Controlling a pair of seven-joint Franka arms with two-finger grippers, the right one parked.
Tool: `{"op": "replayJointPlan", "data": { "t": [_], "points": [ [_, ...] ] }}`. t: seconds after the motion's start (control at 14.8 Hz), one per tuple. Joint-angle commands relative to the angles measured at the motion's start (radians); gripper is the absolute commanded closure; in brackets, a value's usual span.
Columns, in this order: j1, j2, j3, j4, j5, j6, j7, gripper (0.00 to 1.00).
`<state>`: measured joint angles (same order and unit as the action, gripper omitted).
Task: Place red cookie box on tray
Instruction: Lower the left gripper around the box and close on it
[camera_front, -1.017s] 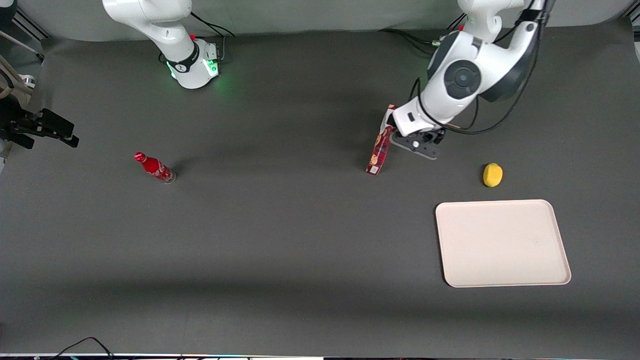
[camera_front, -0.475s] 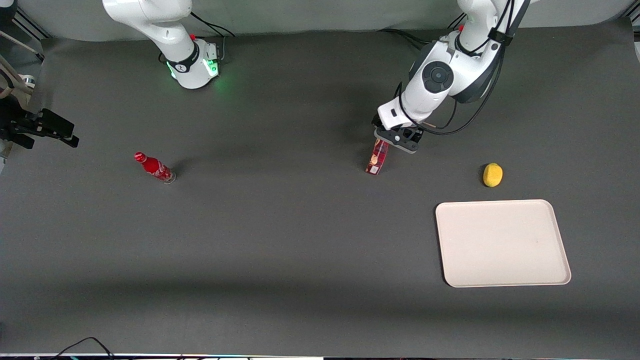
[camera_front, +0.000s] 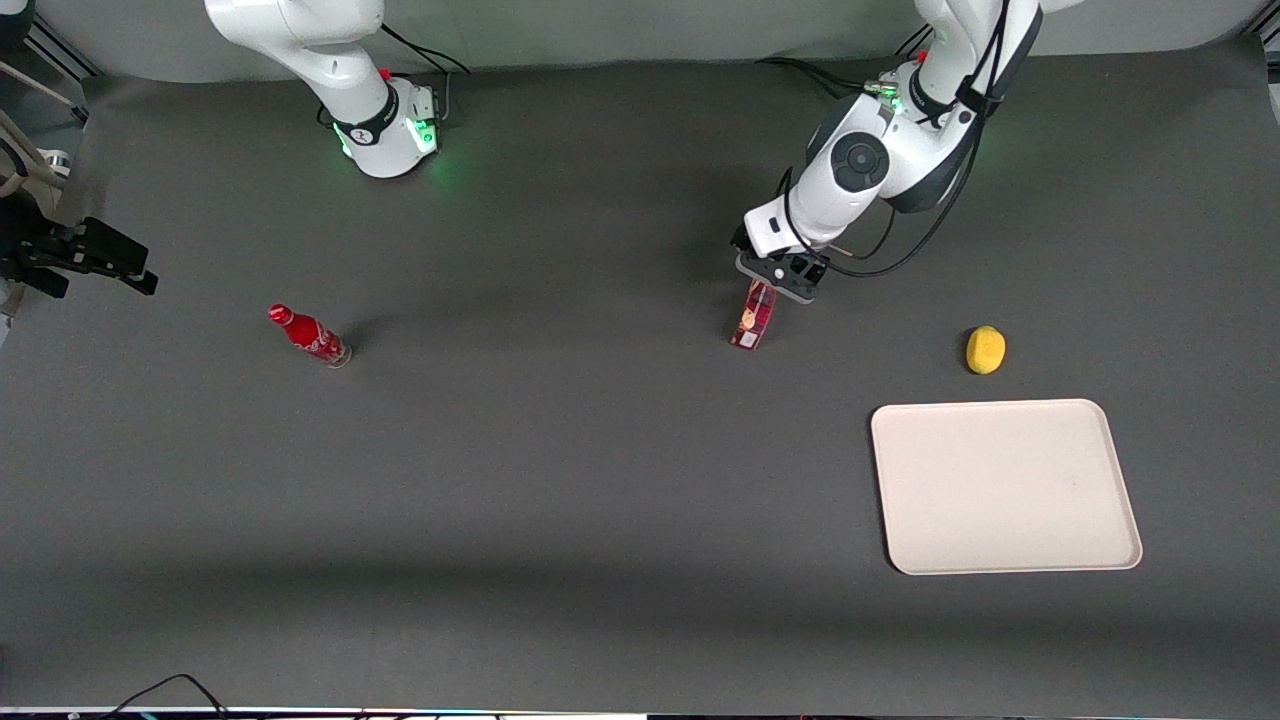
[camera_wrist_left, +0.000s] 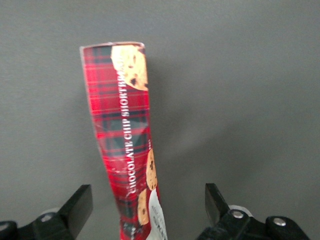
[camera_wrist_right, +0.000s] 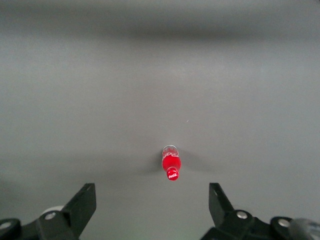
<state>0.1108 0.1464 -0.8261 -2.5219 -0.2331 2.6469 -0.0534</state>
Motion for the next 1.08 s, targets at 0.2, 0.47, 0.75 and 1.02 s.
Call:
{"op": "replayJointPlan", "data": {
  "t": [0.2,0.47,0.75,1.02],
  "points": [
    [-0.033,0.045,0.010,-0.026,0.000,0.077,-0.013,0.22],
    [-0.036,0.056,0.024,-0.025,0.006,0.079,-0.013,0.81],
    [-0.036,0.059,0.036,-0.021,0.006,0.076,-0.011,1.00],
    [-0.028,0.029,0.064,0.006,0.006,0.045,-0.011,1.00]
  ]
}}
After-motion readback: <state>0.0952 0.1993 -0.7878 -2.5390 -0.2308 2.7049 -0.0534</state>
